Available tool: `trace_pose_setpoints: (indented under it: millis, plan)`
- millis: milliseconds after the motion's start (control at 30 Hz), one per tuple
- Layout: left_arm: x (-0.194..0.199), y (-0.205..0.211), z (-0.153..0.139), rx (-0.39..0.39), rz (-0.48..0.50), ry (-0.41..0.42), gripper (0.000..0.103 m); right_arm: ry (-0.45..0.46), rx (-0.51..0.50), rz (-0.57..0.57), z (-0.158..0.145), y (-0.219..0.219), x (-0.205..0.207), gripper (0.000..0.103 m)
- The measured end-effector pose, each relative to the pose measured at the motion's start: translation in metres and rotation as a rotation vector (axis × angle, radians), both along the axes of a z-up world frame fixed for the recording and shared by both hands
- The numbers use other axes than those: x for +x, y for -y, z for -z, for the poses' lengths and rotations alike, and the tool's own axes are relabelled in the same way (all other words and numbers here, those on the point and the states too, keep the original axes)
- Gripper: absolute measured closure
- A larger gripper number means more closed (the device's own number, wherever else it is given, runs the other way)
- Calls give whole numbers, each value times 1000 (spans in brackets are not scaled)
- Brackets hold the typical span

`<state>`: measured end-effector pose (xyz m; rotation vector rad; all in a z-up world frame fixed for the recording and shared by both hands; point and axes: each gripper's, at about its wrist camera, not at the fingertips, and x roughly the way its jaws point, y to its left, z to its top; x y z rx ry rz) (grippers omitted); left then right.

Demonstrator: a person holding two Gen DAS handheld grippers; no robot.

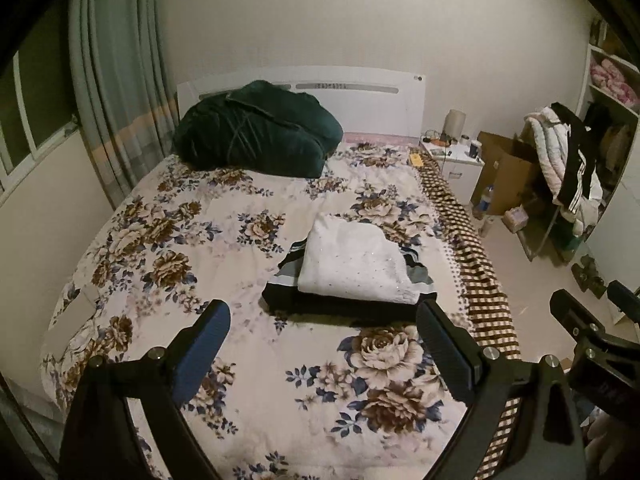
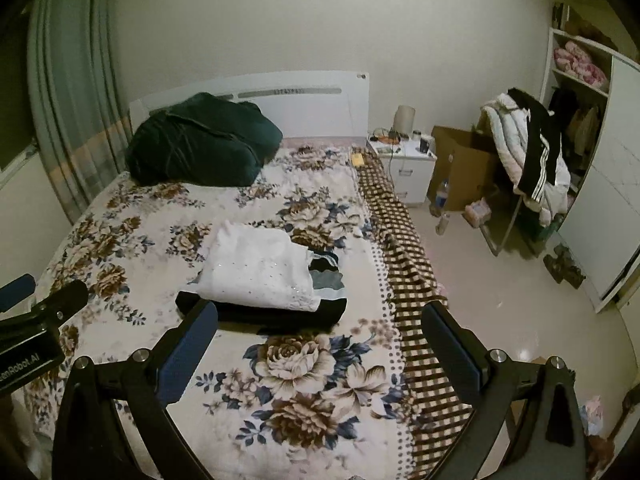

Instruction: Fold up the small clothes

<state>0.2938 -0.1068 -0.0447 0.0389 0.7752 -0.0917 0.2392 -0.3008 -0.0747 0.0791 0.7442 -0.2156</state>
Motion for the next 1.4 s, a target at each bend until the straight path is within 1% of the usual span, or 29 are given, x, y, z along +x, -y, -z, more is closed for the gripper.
trace_pose_setpoints:
  millis: [133,233,333,400,567,833,1400]
  plan:
    - [-24,-4,-23,4,2,32,8,34,-12,-6,-33,-7,-34,0]
    - [-39,-6,-32,11,6,54,8,48,-4,-8,-52,-12,-54,0]
    - [-50,-9,-37,14,7,65,7,54,-1,-16,-68,-20,-72,0]
    - [-55,-11,-39,11,3,68,0,63,1,-23,-75,-24,-79,0]
    - [-62,-19,-41,0,-22,81,0,76,-5,-18,-92,-32,-97,0]
    - [-70,-18,-39,33,-15,86,0,79,-5,-14,-99,-28,-98,0]
    - [-72,-22,-42,40,-17,88,0,66,6,-35,-97,-22,-94,0]
